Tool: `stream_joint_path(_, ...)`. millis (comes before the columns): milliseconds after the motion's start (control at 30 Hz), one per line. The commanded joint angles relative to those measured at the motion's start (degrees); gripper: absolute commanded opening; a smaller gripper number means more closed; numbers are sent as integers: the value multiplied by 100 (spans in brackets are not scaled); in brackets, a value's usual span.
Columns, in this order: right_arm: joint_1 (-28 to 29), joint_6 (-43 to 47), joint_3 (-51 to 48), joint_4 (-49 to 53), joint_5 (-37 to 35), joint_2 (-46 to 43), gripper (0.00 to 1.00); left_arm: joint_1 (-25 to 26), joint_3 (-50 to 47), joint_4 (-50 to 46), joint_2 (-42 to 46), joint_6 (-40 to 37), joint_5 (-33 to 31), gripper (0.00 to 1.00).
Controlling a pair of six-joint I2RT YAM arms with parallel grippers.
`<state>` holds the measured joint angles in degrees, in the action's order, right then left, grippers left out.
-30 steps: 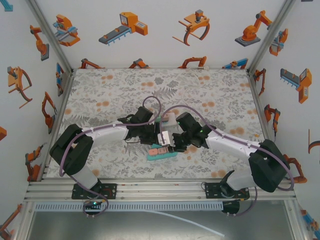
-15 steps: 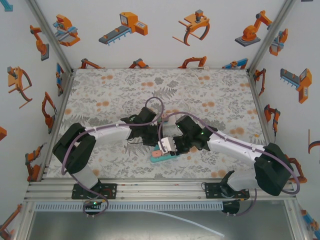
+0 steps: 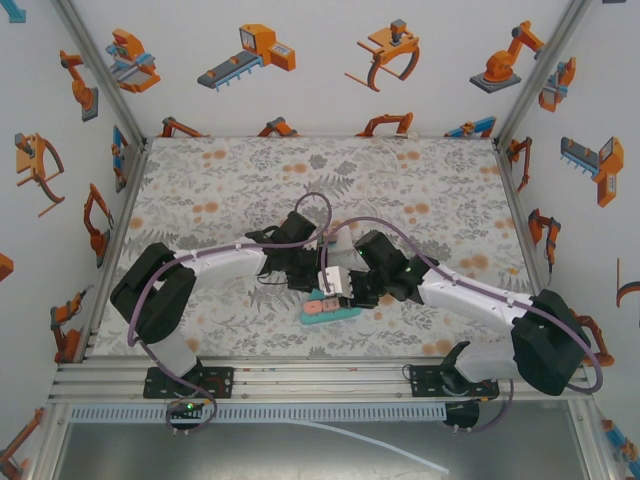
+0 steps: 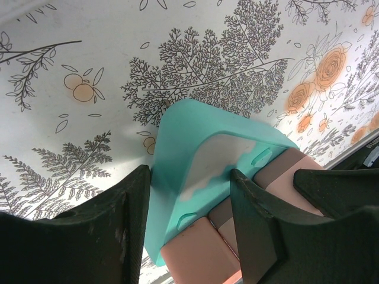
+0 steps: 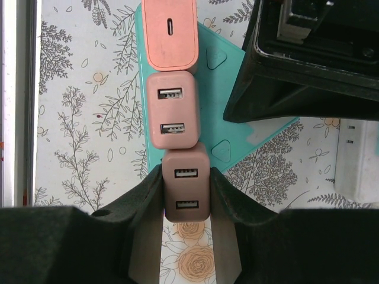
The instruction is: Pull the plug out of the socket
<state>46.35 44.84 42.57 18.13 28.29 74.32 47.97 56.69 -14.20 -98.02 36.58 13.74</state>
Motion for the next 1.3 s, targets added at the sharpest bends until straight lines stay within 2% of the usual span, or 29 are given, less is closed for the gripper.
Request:
stream_joint_path(0, 111, 134, 355, -1215, 845, -196, 2, 99, -411, -783, -643, -238, -793, 39)
stream_joint_path(200, 105, 797, 364, -991, 718, 105, 1, -24, -402, -607, -605, -621, -150, 60)
stream_joint_path(333, 107, 798, 492, -1092, 820, 278, 1, -59, -408, -476, -687, -643, 39, 64)
stream_joint_path(533, 111, 790, 632, -1119, 766, 278, 1, -120, -349, -519, -851, -593, 97, 54)
stream_joint_path(633, 86, 602, 823, -1116, 784, 238, 1, -112, -285, -803, -1003, -760, -58, 53)
stream_joint_path(733, -19, 306, 940, -1119, 1155, 249, 2, -176, -473, -685, -1025, -723, -48, 52)
stream_joint_path(833, -20, 328, 916, -1127, 1051, 212, 1, -213, -631, -615, -1007, -676, -145, 52)
stream_joint_path(1033, 244, 1648, 966, -55, 656, -111, 1, -174, -585, -667, -1111, -672, -230, 52)
stream_joint_path(1133, 337, 1765, 947, 147, 633, -277, 1, -153, -537, -683, -1190, -641, -278, 52)
stream_joint_path(1200, 349, 1554, 887, 0, 685, -371, 1, -147, -518, -681, -1225, -642, -258, 51)
stream_joint_path(1267, 340, 921, 737, -522, 717, -473, 1, -147, -515, -697, -1224, -648, -258, 51)
